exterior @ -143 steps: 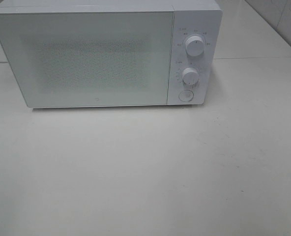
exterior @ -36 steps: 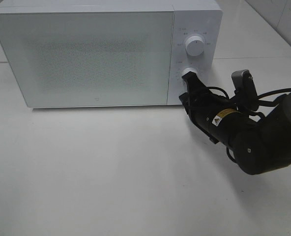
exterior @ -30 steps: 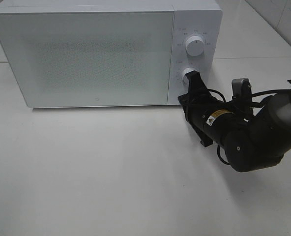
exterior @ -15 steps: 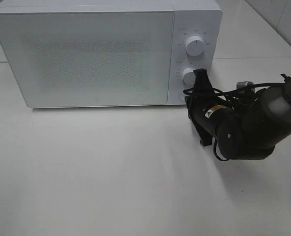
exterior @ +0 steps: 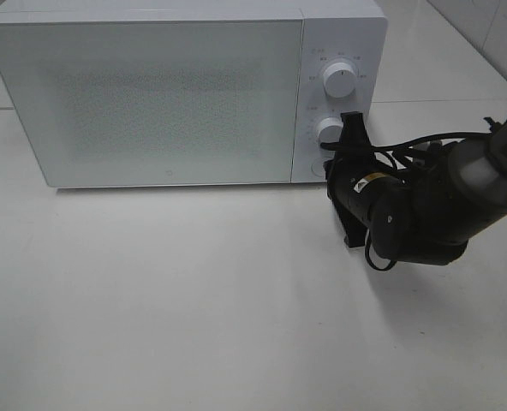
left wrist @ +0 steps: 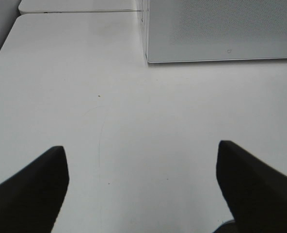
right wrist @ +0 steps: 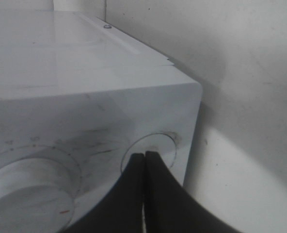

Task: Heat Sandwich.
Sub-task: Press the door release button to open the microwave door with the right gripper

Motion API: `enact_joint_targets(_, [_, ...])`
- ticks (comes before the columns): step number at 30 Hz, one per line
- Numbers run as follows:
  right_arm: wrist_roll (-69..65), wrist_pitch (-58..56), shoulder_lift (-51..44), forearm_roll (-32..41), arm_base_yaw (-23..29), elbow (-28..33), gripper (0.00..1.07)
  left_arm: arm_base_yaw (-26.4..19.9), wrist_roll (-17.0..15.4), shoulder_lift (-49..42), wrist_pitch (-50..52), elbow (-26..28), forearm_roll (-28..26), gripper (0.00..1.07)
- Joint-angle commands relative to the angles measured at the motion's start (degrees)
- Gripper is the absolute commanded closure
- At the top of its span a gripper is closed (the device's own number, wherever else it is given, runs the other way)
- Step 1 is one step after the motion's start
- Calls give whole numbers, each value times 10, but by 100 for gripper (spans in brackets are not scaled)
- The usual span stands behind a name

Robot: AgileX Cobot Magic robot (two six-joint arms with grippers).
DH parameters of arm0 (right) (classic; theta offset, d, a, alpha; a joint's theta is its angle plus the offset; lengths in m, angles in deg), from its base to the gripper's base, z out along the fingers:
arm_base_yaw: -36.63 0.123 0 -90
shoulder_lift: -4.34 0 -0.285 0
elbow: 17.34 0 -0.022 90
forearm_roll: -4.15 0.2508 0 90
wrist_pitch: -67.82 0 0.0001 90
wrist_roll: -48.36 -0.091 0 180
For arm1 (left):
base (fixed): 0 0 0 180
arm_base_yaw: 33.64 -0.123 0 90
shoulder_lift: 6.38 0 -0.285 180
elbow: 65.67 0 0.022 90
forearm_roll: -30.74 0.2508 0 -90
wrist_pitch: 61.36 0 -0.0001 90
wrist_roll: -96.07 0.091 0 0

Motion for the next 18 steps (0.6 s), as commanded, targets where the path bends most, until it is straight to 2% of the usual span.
enact_joint_targets(1, [6,-12,-3,7,1,-4,107,3,-1,-10,7,-2,-2,30])
enact_joint_targets(18, [32,-11,-3,20,-1,-12,107,3,-1,-10,7,-2,-2,30])
